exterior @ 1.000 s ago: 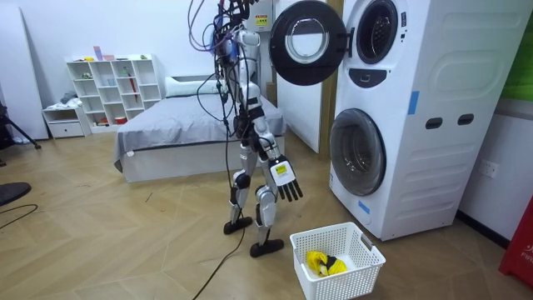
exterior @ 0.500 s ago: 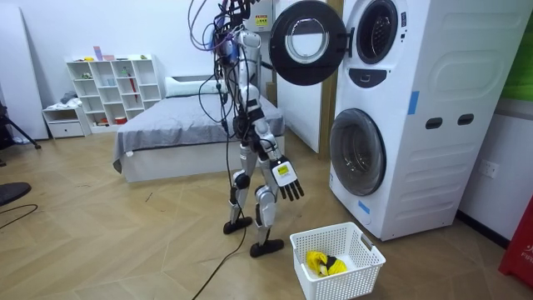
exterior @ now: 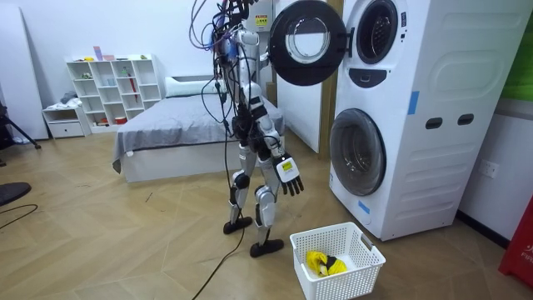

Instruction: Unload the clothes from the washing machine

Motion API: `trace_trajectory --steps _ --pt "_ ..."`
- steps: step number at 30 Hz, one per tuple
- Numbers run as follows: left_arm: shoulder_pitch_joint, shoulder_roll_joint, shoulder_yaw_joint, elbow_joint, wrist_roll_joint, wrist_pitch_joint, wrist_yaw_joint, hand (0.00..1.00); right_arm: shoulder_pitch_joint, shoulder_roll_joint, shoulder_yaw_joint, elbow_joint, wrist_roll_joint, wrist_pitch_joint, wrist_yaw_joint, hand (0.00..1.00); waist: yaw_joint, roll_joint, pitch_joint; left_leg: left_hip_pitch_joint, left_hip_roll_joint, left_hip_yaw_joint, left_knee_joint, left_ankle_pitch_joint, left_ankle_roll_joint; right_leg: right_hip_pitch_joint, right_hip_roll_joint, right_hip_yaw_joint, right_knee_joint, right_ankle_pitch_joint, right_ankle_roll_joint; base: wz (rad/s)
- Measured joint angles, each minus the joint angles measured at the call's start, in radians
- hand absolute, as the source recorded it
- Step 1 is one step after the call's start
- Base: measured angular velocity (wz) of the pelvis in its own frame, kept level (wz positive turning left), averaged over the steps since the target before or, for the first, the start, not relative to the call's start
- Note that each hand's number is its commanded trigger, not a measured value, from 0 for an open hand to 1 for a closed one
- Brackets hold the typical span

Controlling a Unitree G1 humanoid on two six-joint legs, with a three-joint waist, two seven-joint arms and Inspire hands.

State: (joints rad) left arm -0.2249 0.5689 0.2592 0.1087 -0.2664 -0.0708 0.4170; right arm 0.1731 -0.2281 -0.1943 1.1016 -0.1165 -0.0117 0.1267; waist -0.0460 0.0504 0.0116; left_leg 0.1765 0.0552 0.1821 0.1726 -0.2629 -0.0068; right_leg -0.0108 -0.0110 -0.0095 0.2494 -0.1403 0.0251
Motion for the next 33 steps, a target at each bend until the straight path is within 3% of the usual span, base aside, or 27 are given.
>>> trace_trajectory --steps 1,5,7,9,12,15,18,20,26,28,31,33 --pt "0.0 -0.006 -0.008 -0.012 0.002 0.001 -0.004 0.0 -0.005 0.0 0.004 0.004 0.001 0.0 0.0 0.0 -0.001 -0.001 0.0003 -0.002 0.0 0.0 0.0 0.0 0.0 0.002 0.0 0.0 -0.005 0.001 0.001 0.05" --pt "0.007 -0.083 -0.074 -0.129 -0.003 0.003 -0.04 0.0 -0.029 0.007 0.036 0.032 0.013 0.005 0.001 0.0 -0.005 0.0 0.001 -0.011 -0.001 -0.008 -0.003 0.003 0.004 0.017 0.0 -0.001 -0.029 0.018 0.004 0.05" --pt "0.007 -0.093 -0.111 -0.144 0.002 0.003 -0.043 0.0 -0.042 0.013 0.049 0.034 0.013 0.005 0.009 0.0 -0.032 0.002 0.0007 -0.011 -0.001 -0.008 -0.004 0.003 0.004 0.018 0.001 0.001 -0.03 0.019 0.003 -0.03" --pt "-0.004 -0.1 -0.148 -0.153 0.006 0.004 -0.063 0.0 -0.065 0.014 0.054 0.031 0.014 0.002 0.013 0.0 -0.068 0.012 0.0054 -0.014 -0.001 -0.003 -0.007 0.003 0.004 0.008 0.004 0.009 -0.029 0.019 0.003 -0.1" --pt "-0.006 -0.115 -0.148 -0.172 0.01 0.004 -0.08 0.0 -0.064 0.014 0.052 0.031 -0.002 0.01 0.019 0.0 -0.093 0.017 0.0031 -0.027 0.0 0.005 -0.007 0.003 0.004 -0.012 0.005 0.013 -0.026 0.019 0.003 -0.1" --pt "-0.006 -0.155 -0.18 -0.198 0.036 0.009 -0.099 0.0 -0.063 0.019 0.055 0.03 -0.007 0.014 0.02 0.0 -0.106 0.012 0.0002 -0.031 0.0 0.009 -0.005 0.003 0.004 -0.023 0.006 0.018 -0.027 0.019 0.003 -0.1" --pt "-0.008 -0.175 -0.233 -0.209 0.042 0.032 -0.143 0.0 -0.067 0.022 0.057 0.031 -0.003 0.016 0.021 0.0 -0.114 0.008 -0.003 -0.029 0.001 0.009 -0.005 0.003 0.004 -0.023 0.007 0.018 -0.027 0.02 0.003 -0.03" --pt "-0.02 -0.181 -0.275 -0.209 0.041 0.046 -0.164 0.0 -0.074 0.026 0.067 0.035 0.014 0.016 0.018 0.0 -0.117 0.007 -0.0031 -0.027 0.002 0.01 -0.006 0.003 0.004 -0.022 0.008 0.018 -0.028 0.02 0.003 -0.04" --pt "-0.061 -0.24 -0.391 -0.209 0.042 0.08 -0.24 0.0 -0.096 0.028 0.107 0.034 0.039 0.027 0.015 0.0 -0.129 0.007 -0.0026 -0.022 0.004 0.026 -0.006 0.003 0.004 -0.025 0.014 0.033 -0.03 0.021 0.001 -0.09" --pt "-0.067 -0.27 -0.387 -0.204 0.045 0.086 -0.25 0.0 -0.105 0.031 0.116 0.034 0.036 0.029 0.01 0.0 -0.145 0.005 -0.0014 -0.02 0.004 0.035 -0.007 0.003 0.004 -0.025 0.014 0.036 -0.03 0.022 0.0 -0.06" --pt "-0.086 -0.284 -0.39 -0.181 0.042 0.096 -0.276 0.0 -0.113 0.034 0.131 0.035 0.033 0.035 0.0 0.0 -0.159 0.002 0.0008 -0.015 0.004 0.044 -0.009 0.003 0.004 -0.025 0.015 0.041 -0.029 0.023 0.0 -0.05" --pt "-0.123 -0.31 -0.397 -0.136 0.041 0.101 -0.276 0.0 -0.118 0.035 0.138 0.035 0.035 0.035 -0.012 0.0 -0.161 0.0 0.0018 -0.013 0.004 0.06 -0.009 0.003 0.004 -0.027 0.017 0.054 -0.029 0.028 0.001 -0.15"
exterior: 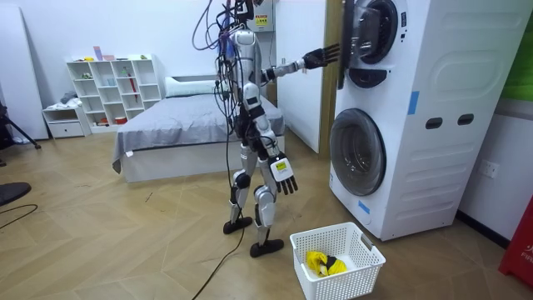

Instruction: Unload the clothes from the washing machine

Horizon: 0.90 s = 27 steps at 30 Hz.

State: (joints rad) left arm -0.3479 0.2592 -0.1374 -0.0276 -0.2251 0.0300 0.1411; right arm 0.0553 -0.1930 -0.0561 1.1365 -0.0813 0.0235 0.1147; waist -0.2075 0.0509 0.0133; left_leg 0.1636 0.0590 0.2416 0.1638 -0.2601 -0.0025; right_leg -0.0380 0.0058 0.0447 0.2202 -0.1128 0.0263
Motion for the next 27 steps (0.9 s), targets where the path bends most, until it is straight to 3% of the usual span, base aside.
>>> trace_trajectory --steps 5,8,11,16,25,27 --pt "-0.024 -0.014 -0.05 0.017 -0.019 0.014 -0.012 0.0 0.001 0.0 0.035 0.0 0.064 0.003 -0.013 0.0 -0.03 -0.002 0.0026 0.002 -0.001 0.022 -0.001 0.0 0.0 -0.003 0.003 0.018 -0.004 0.004 0.0 -0.13" --pt "-0.045 -0.016 -0.076 0.018 -0.027 0.016 -0.029 0.0 0.0 0.0 0.035 0.0 0.085 0.003 -0.019 0.0 -0.041 0.009 0.0042 0.001 0.0 0.037 -0.003 0.0 0.0 -0.009 0.012 0.043 -0.019 0.018 0.0 -0.24" --pt "-0.115 -0.011 -0.076 0.074 -0.081 0.022 -0.04 0.0 0.007 0.001 0.034 0.0 0.088 0.014 -0.03 0.0 -0.065 0.014 0.0041 -0.002 0.0 0.048 -0.004 0.0 0.0 -0.02 0.014 0.048 -0.016 0.02 -0.001 -0.14" --pt "-0.227 -0.004 -0.069 0.202 -0.085 0.042 -0.042 0.0 0.02 0.001 0.034 -0.001 0.074 0.028 -0.049 0.0 -0.065 0.015 0.0033 0.003 0.002 0.077 -0.004 0.0 0.0 -0.036 0.022 0.073 0.003 0.022 -0.001 -0.21" --pt "-0.226 0.009 -0.061 0.314 -0.075 0.048 -0.049 0.0 0.037 -0.002 0.034 -0.008 0.036 0.044 -0.036 0.0 -0.049 0.008 0.0027 0.015 0.004 0.09 -0.004 0.0 0.0 -0.033 0.03 0.086 0.008 0.023 -0.003 -0.07" --pt "-0.196 0.013 -0.06 0.355 -0.063 0.045 -0.061 0.0 0.038 -0.002 0.034 -0.009 0.037 0.044 -0.036 0.0 -0.042 0.008 0.0012 0.018 0.004 0.091 -0.004 0.0 0.0 -0.029 0.031 0.086 0.004 0.024 -0.006 -0.05"
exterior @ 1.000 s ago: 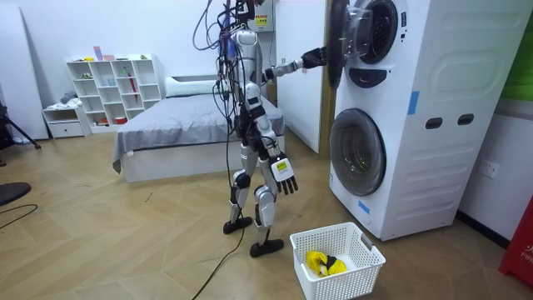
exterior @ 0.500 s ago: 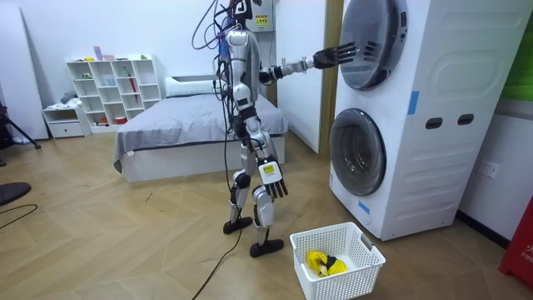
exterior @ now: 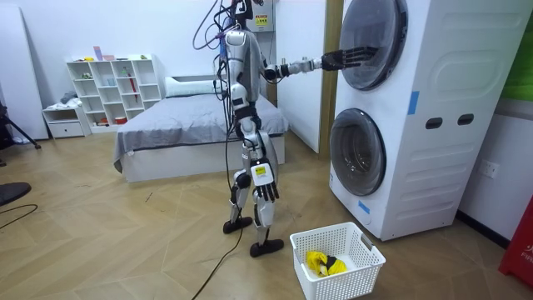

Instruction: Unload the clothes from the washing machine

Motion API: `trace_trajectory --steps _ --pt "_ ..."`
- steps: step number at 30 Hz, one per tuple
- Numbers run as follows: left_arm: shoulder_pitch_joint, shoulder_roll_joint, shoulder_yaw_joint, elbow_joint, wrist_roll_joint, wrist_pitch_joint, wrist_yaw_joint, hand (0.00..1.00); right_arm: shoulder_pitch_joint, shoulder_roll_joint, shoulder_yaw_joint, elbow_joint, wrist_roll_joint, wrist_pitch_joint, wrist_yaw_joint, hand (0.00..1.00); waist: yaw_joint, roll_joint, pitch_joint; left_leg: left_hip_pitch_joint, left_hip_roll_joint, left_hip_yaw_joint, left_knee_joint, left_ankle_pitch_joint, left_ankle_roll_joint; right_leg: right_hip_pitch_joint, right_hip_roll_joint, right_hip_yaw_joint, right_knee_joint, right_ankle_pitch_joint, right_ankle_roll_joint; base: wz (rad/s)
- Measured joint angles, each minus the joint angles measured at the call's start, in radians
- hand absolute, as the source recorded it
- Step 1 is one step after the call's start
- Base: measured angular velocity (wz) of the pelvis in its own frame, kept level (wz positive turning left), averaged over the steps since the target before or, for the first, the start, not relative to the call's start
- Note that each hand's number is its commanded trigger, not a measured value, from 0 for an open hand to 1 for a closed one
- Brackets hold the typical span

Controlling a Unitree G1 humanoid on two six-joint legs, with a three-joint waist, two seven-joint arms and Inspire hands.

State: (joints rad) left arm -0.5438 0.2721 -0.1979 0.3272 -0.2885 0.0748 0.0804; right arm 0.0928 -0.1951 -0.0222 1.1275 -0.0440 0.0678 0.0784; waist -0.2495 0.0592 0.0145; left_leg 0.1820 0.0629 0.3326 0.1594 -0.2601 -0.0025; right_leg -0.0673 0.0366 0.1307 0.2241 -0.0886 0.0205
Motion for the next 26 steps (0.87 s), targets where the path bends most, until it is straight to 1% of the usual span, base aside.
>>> trace_trajectory --steps 1,2,3,4,5,6,7,8,9,10,11,12,13,14,15,16,17,18,19,21,24,26 --pt "0.02 0.0 0.0 0.016 0.008 -0.003 -0.001 0.0 0.0 0.0 0.0 -0.001 -0.002 0.0 0.0 0.0 0.003 -0.001 0.0007 0.002 0.0 0.001 0.0 0.0 0.0 0.0 0.001 0.0 0.002 0.0 0.0 -0.1" --pt "0.072 -0.001 0.001 0.049 0.025 -0.01 -0.003 0.0 0.001 0.0 0.0 -0.006 -0.003 0.0 -0.001 0.0 0.008 0.0 -0.0016 0.006 0.0 0.005 0.0 0.0 0.0 0.002 0.002 0.001 0.002 0.001 -0.001 -0.1" --pt "0.134 -0.006 0.002 0.097 0.062 -0.014 -0.003 0.0 0.001 0.0 0.0 -0.008 0.004 -0.001 -0.002 0.0 0.01 -0.002 -0.0003 0.011 0.002 0.005 0.001 0.0 0.0 0.01 0.002 -0.001 -0.002 0.002 -0.003 -0.06" --pt "0.171 -0.011 0.002 0.124 0.078 -0.016 -0.003 0.0 0.001 0.001 0.0 -0.008 0.005 -0.001 -0.002 0.0 0.01 -0.005 0.0002 0.012 0.002 0.005 0.001 0.0 0.0 0.011 0.002 -0.002 -0.002 0.002 -0.003 0.0" --pt "0.243 -0.019 0.003 0.191 0.112 -0.019 -0.004 0.0 0.0 0.002 0.0 -0.009 0.01 -0.003 -0.004 0.0 0.014 -0.002 -0.0056 0.013 0.003 0.003 0.001 0.0 0.0 0.014 0.003 -0.003 -0.004 0.002 -0.003 0.0" --pt "0.309 -0.026 0.003 0.285 0.155 -0.025 -0.004 0.0 0.0 0.005 0.0 -0.016 0.011 -0.003 -0.004 0.0 0.026 -0.009 -0.0053 0.016 0.003 -0.004 0.001 0.0 0.0 0.015 0.003 -0.004 -0.003 0.001 -0.004 0.0" --pt "0.346 -0.029 0.003 0.329 0.185 -0.025 -0.004 0.0 0.0 0.007 0.0 -0.017 0.015 -0.005 -0.004 0.0 0.035 -0.014 -0.0065 0.018 0.003 -0.008 0.001 0.0 0.0 0.016 0.003 -0.004 -0.003 0.002 -0.004 0.0" --pt "0.422 -0.034 0.013 0.408 0.239 -0.025 -0.004 0.0 0.0 0.013 0.0 -0.017 0.04 -0.008 -0.002 0.0 0.048 -0.029 -0.0091 0.018 0.005 -0.008 0.001 0.0 0.0 0.019 0.004 -0.008 -0.005 0.002 -0.005 0.11" --pt "0.498 -0.036 0.035 0.457 0.283 -0.022 -0.005 0.0 0.005 0.02 -0.001 -0.017 0.063 -0.023 -0.001 0.0 0.062 -0.048 -0.0133 0.017 0.009 -0.006 0.001 -0.002 -0.003 0.014 0.004 -0.023 -0.006 0.003 -0.007 0.14" --pt "0.527 -0.036 0.047 0.484 0.304 -0.024 -0.005 0.0 0.009 0.024 -0.001 -0.016 0.074 -0.028 0.0 0.0 0.073 -0.059 -0.0131 0.014 0.011 -0.007 0.001 -0.003 -0.005 0.014 0.004 -0.026 -0.008 0.004 -0.008 0.23" --pt "0.563 -0.039 0.07 0.574 0.336 -0.029 -0.004 0.0 0.01 0.029 -0.002 -0.005 0.092 -0.034 0.005 0.0 0.098 -0.067 -0.0133 0.012 0.015 -0.012 0.0 -0.005 -0.009 0.021 0.004 -0.039 -0.019 0.007 -0.009 0.25" --pt "0.597 -0.045 0.088 0.651 0.349 -0.029 0.001 0.0 0.01 0.033 -0.002 -0.004 0.095 -0.039 0.01 0.0 0.113 -0.077 -0.0172 0.015 0.017 -0.021 0.0 -0.006 -0.01 0.031 0.002 -0.056 -0.024 0.009 -0.009 0.26" --pt "0.617 -0.045 0.099 0.678 0.349 -0.03 0.002 0.0 0.01 0.035 -0.002 -0.003 0.095 -0.047 0.012 0.0 0.119 -0.079 -0.0186 0.018 0.017 -0.024 -0.001 -0.006 -0.01 0.037 0.002 -0.063 -0.026 0.009 -0.009 0.24" --pt "0.659 -0.048 0.109 0.714 0.348 -0.034 0.003 0.0 0.006 0.038 -0.001 -0.003 0.098 -0.067 0.014 0.0 0.124 -0.078 -0.0176 0.018 0.017 -0.033 -0.003 -0.008 -0.013 0.052 -0.002 -0.077 -0.04 0.011 -0.008 0.24" --pt "0.678 -0.057 0.125 0.754 0.348 -0.041 0.006 0.0 0.009 0.044 -0.001 0.001 0.112 -0.084 0.016 0.0 0.132 -0.076 -0.0159 0.022 0.018 -0.039 -0.011 -0.009 -0.014 0.056 -0.003 -0.085 -0.042 0.011 -0.007 0.24" --pt "0.679 -0.061 0.132 0.777 0.348 -0.045 0.01 0.0 0.011 0.045 -0.001 0.003 0.117 -0.091 0.016 0.0 0.139 -0.074 -0.015 0.023 0.018 -0.042 -0.016 -0.009 -0.014 0.057 -0.003 -0.09 -0.042 0.011 -0.007 0.19" --pt "0.683 -0.071 0.155 0.804 0.349 -0.053 0.026 0.0 0.016 0.043 -0.003 0.005 0.119 -0.102 0.016 0.0 0.154 -0.072 -0.0137 0.024 0.018 -0.046 -0.026 -0.009 -0.014 0.056 -0.003 -0.094 -0.042 0.011 -0.007 0.09" --pt "0.696 -0.077 0.173 0.815 0.35 -0.07 0.04 0.0 0.025 0.041 -0.008 0.005 0.122 -0.109 0.02 0.0 0.167 -0.071 -0.0126 0.024 0.02 -0.047 -0.026 -0.009 -0.014 0.055 -0.002 -0.097 -0.041 0.012 -0.009 0.06" --pt "0.703 -0.079 0.182 0.816 0.35 -0.078 0.047 0.0 0.03 0.04 -0.011 0.005 0.125 -0.113 0.021 0.0 0.17 -0.07 -0.0122 0.023 0.022 -0.047 -0.026 -0.009 -0.014 0.055 -0.001 -0.1 -0.04 0.013 -0.009 0.0" --pt "0.726 -0.088 0.213 0.832 0.363 -0.106 0.094 0.0 0.041 0.038 -0.012 0.007 0.138 -0.122 0.022 0.0 0.181 -0.065 -0.0101 0.022 0.025 -0.049 -0.028 -0.011 -0.018 0.055 0.003 -0.105 -0.038 0.013 -0.012 0.0" --pt "0.765 -0.099 0.236 0.832 0.376 -0.111 0.159 0.0 0.051 0.039 -0.012 0.016 0.176 -0.123 0.019 0.0 0.189 -0.064 -0.0105 0.022 0.029 -0.05 -0.029 -0.014 -0.023 0.055 0.008 -0.106 -0.039 0.01 -0.017 -0.02" --pt "0.785 -0.103 0.237 0.832 0.39 -0.108 0.179 0.0 0.051 0.039 -0.014 0.028 0.198 -0.123 0.018 0.0 0.198 -0.064 -0.0106 0.022 0.029 -0.054 -0.027 -0.014 -0.024 0.055 0.008 -0.106 -0.04 0.01 -0.017 0.0"
